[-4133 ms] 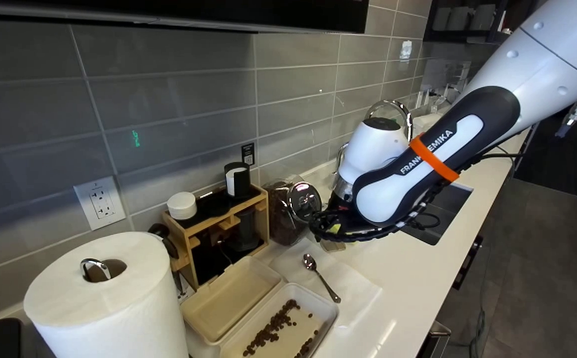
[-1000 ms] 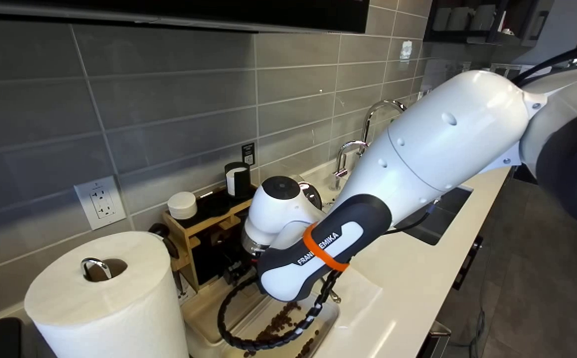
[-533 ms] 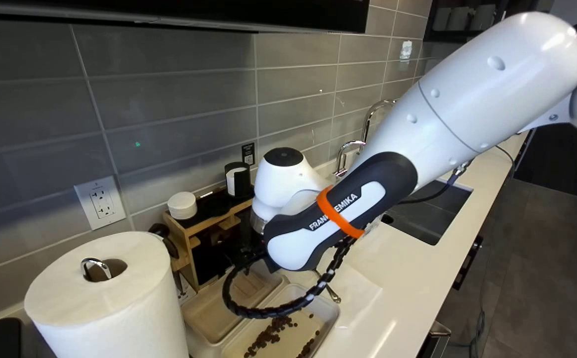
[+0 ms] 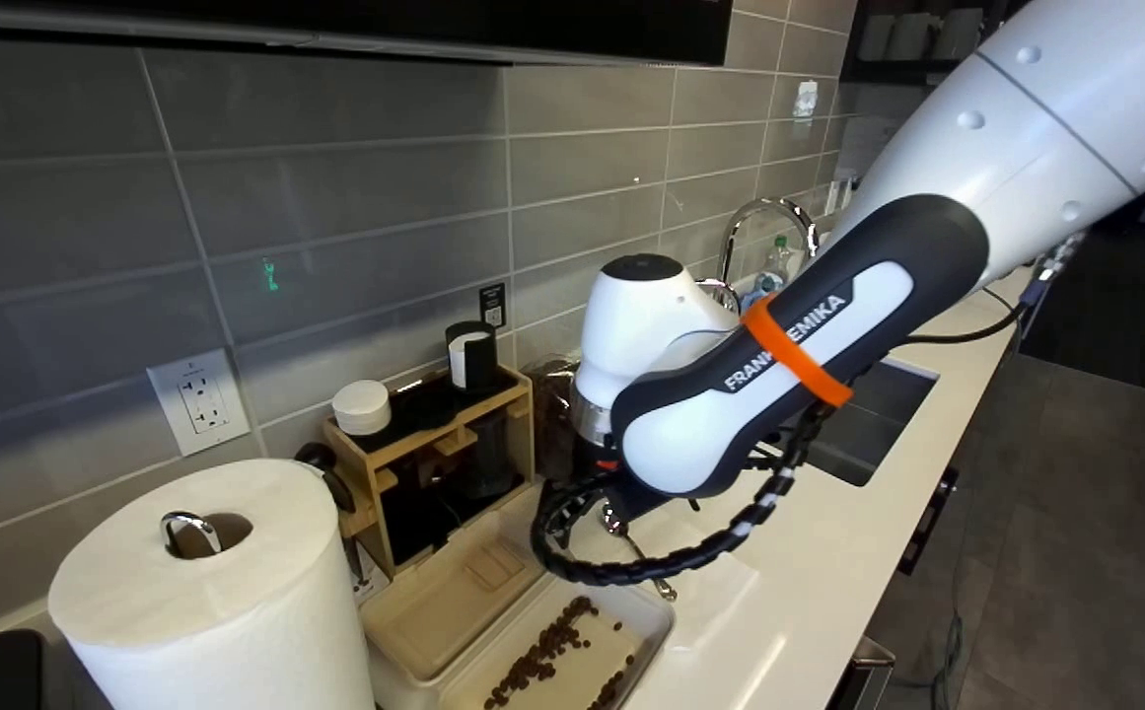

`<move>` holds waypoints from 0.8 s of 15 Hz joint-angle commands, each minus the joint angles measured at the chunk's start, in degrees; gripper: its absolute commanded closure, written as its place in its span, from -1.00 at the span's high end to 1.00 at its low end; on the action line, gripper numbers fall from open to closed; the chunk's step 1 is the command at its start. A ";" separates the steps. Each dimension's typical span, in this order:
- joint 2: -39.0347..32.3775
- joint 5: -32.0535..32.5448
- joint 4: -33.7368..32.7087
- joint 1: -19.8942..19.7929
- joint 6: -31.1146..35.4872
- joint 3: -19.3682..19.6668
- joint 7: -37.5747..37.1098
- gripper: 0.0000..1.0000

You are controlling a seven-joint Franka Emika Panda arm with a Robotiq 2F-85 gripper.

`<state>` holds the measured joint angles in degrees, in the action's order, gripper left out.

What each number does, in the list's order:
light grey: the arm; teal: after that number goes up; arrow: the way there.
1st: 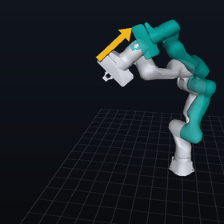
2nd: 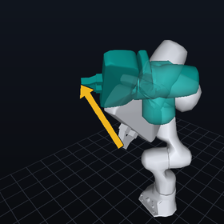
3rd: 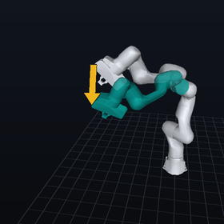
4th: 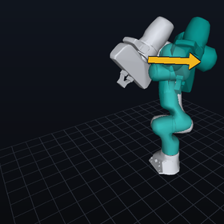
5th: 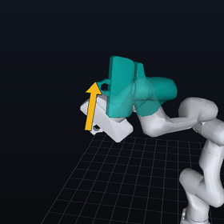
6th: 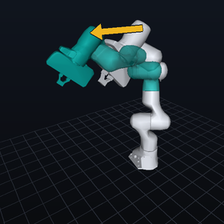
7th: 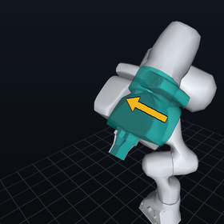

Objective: Put the wooden plaque in the lunch pack

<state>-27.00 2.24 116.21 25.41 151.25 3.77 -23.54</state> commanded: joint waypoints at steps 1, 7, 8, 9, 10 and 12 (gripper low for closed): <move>11.15 -2.41 14.11 -5.97 2.88 -4.20 2.40 1.00; 29.16 -2.67 27.38 -12.54 -1.52 -5.04 0.84 1.00; 32.05 -2.21 28.56 -13.71 -2.69 -5.27 1.50 1.00; 34.81 -0.94 29.51 -14.89 -4.24 -5.39 3.28 1.00; 37.42 -0.92 30.19 -15.97 -5.64 -5.56 4.71 1.00; 42.03 -2.86 31.06 -17.77 -9.05 -4.95 11.03 1.00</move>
<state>6.63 0.56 143.40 10.65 146.39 -0.62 -19.06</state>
